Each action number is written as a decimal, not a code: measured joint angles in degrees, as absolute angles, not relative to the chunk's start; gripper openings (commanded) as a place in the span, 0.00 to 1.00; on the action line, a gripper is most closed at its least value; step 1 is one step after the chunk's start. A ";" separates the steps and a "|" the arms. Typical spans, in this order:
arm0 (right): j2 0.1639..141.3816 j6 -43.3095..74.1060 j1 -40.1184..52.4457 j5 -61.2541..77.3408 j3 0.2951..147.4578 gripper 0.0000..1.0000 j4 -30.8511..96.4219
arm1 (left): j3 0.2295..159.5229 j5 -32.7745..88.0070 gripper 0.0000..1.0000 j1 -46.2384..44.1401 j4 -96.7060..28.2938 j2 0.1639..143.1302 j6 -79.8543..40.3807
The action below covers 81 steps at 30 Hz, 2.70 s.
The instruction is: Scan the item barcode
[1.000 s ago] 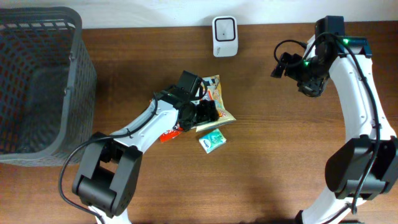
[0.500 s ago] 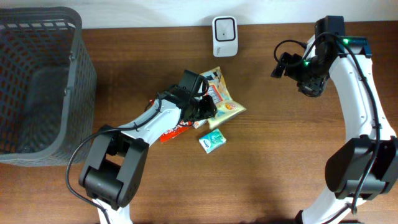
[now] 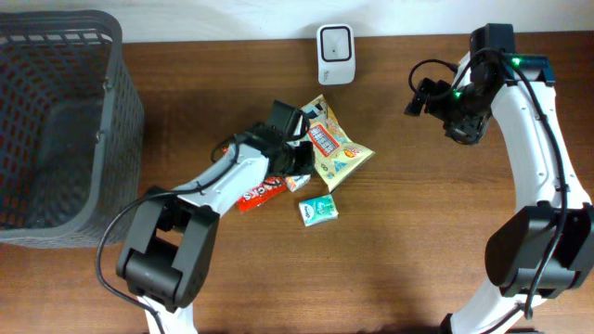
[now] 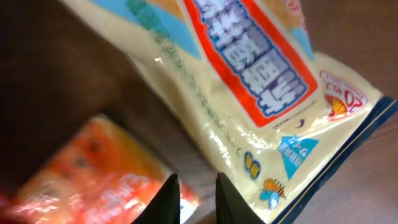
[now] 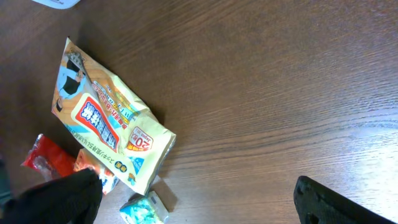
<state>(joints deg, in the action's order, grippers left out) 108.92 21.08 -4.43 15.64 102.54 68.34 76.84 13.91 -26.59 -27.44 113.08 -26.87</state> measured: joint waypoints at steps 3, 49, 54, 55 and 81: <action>108.92 21.04 -4.43 15.66 102.54 0.99 68.36 | 82.35 13.04 0.99 -24.45 -33.32 113.08 -24.88; 127.92 27.33 13.67 23.92 97.91 0.04 42.59 | 87.81 24.99 0.99 -16.95 -24.14 124.97 -27.27; 127.92 27.51 13.67 27.35 97.91 0.04 42.57 | 87.81 25.56 0.99 -18.26 -21.12 125.49 -27.29; 127.92 27.68 13.67 27.92 97.91 0.04 42.59 | 87.81 25.52 0.99 -18.79 -20.53 125.60 -27.29; 127.98 20.95 8.29 10.07 118.26 0.04 76.27 | 93.93 23.77 0.00 -18.90 -31.97 129.01 -24.56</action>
<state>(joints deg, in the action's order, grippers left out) 127.98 20.95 8.29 10.07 118.26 76.27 93.93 23.77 -18.90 -31.97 129.01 -24.56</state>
